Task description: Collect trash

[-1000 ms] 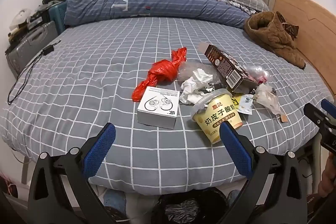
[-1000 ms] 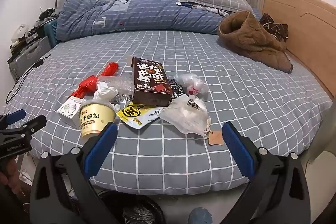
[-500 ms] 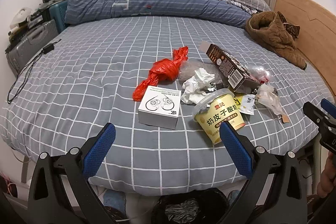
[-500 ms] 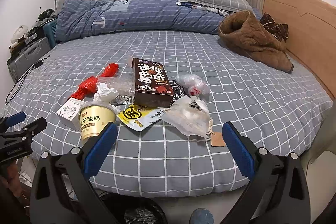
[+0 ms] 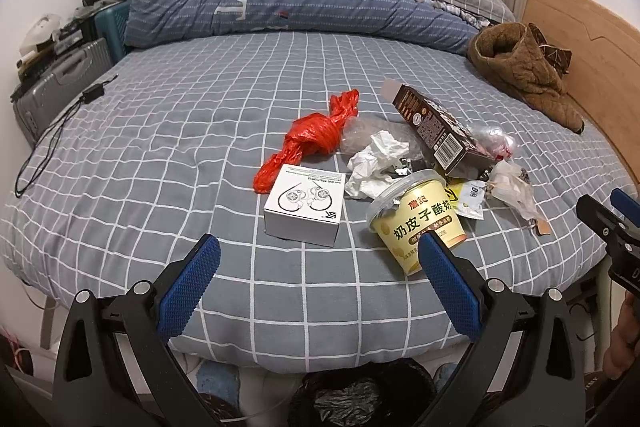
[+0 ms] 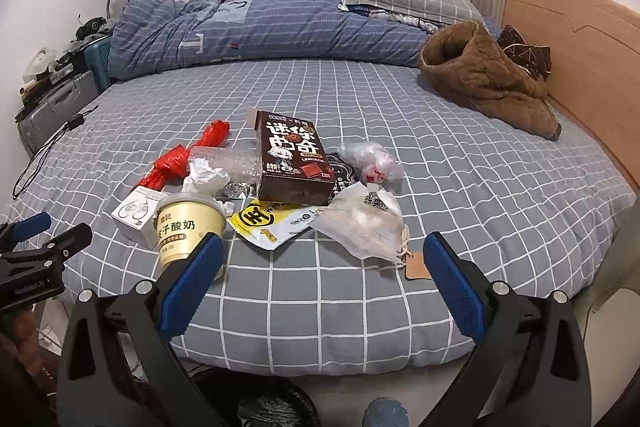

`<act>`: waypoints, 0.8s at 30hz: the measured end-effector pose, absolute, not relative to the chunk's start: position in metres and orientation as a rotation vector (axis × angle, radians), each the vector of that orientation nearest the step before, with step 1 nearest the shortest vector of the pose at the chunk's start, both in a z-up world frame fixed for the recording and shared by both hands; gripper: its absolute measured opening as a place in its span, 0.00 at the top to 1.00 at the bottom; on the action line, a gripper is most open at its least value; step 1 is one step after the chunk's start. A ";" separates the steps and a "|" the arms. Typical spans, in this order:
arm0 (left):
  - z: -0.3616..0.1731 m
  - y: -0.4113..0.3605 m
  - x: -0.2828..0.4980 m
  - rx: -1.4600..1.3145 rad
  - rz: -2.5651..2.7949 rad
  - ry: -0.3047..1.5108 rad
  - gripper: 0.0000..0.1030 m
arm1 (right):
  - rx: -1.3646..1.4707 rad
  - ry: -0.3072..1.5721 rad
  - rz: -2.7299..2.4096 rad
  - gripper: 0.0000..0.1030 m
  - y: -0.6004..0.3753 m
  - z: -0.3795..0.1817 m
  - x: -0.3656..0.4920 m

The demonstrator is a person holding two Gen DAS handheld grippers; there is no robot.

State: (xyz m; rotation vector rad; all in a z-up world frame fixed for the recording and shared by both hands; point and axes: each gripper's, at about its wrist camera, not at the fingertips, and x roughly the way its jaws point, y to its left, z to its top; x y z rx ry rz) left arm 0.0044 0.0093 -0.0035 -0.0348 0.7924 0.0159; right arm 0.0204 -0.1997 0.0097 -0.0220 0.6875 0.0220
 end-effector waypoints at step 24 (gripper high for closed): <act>-0.006 0.008 0.004 -0.030 0.020 0.800 0.06 | -0.024 0.689 0.023 0.07 -0.198 0.010 0.020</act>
